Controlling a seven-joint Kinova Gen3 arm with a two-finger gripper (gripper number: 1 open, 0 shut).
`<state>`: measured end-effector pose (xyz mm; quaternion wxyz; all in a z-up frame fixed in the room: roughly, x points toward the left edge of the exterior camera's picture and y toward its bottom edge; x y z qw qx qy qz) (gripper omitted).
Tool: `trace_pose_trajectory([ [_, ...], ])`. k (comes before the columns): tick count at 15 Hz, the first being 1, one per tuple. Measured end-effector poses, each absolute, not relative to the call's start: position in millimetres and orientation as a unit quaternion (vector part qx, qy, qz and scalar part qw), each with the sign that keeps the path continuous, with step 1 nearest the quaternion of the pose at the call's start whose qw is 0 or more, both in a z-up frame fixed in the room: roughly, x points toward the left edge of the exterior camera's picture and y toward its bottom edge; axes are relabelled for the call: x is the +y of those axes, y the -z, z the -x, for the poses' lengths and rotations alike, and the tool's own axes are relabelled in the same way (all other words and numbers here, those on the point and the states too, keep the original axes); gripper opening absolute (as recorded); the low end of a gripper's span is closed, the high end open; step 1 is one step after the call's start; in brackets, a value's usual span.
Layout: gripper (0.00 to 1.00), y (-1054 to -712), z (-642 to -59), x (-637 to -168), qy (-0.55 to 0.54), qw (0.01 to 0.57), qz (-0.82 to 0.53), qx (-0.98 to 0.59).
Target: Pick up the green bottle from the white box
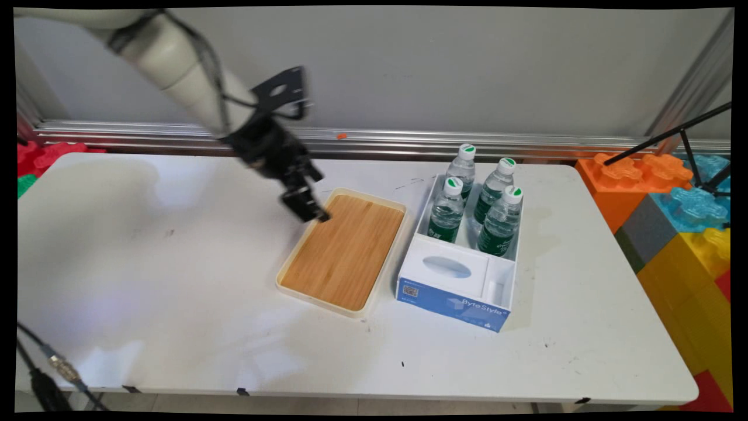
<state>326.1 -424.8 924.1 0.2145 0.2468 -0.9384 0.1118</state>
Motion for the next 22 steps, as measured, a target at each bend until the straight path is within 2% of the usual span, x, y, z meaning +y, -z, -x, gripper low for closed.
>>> trace_pose_trajectory([
  [5, 1.0, -928, -263, -453, -0.12, 0.235, -0.268, -0.927],
  [9, 1.0, -916, -223, -476, -0.115, 0.255, -0.285, -0.917],
  [22, 1.0, -835, -176, -519, -0.109, 0.281, -0.3, -0.905],
])
